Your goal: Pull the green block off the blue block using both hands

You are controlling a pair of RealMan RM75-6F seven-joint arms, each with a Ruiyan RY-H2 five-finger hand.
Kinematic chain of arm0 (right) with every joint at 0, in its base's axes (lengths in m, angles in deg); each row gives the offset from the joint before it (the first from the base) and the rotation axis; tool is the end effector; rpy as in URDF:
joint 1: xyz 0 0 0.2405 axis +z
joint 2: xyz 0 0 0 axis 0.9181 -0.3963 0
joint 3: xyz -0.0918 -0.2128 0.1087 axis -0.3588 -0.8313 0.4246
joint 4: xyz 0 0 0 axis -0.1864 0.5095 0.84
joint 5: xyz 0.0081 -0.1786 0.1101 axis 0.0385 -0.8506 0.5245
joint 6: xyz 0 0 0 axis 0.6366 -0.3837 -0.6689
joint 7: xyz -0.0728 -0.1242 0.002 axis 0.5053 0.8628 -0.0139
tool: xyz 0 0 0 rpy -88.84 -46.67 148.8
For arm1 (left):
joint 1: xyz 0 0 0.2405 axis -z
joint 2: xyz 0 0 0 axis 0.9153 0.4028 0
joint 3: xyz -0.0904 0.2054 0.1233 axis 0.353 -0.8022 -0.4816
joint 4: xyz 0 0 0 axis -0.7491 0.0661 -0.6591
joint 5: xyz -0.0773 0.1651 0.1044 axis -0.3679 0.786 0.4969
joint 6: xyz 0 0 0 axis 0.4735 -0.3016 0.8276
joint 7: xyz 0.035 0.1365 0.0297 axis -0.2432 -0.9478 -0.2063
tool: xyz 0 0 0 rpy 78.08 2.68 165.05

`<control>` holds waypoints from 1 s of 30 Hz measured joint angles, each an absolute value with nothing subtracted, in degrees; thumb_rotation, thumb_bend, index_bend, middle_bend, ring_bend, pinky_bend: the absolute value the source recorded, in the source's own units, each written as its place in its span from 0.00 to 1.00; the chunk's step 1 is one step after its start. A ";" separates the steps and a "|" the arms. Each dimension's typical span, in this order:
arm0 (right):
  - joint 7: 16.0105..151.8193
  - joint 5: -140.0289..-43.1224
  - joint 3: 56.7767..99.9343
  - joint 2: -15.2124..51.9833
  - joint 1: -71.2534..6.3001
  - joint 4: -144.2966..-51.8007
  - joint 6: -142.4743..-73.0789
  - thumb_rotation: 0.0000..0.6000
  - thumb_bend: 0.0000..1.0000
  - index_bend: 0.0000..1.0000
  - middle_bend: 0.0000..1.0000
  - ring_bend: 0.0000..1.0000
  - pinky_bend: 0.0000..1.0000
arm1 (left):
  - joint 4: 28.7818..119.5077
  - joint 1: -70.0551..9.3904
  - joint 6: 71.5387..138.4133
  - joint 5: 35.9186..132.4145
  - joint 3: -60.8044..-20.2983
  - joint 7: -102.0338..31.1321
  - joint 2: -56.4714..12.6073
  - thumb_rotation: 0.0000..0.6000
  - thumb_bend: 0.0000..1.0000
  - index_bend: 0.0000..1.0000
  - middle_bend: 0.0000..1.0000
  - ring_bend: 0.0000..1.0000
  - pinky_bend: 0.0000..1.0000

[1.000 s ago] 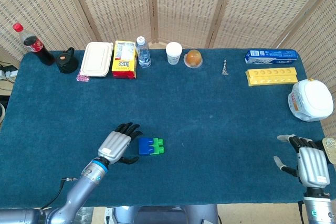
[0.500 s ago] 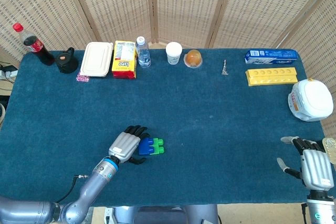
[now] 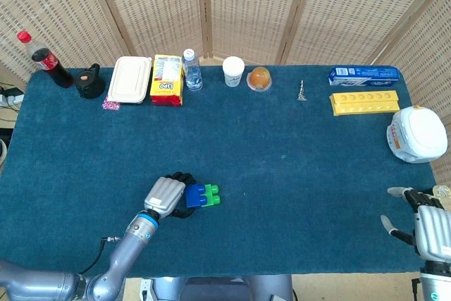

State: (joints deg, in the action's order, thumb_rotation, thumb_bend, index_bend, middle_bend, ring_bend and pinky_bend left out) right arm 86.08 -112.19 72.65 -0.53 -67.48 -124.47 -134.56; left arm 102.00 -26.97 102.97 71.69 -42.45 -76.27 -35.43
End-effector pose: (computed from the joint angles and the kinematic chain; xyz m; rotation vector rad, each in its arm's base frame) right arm -0.2973 -0.1548 0.1653 1.1770 -0.9867 0.9841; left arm -0.1170 0.2594 -0.0666 -1.9411 -1.1340 -0.7682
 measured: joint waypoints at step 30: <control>83.50 -114.31 74.23 4.19 -59.47 -125.68 -124.70 1.00 0.28 0.35 0.44 0.46 0.42 | 103.70 -14.45 78.47 70.47 -32.53 -55.52 -18.78 0.72 0.45 0.50 0.37 0.33 0.43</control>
State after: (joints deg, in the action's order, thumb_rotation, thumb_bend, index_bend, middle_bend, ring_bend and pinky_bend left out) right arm 83.50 -114.31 74.23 4.19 -59.47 -125.68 -124.70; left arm 103.70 -14.45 78.47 70.47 -32.53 -55.52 -18.78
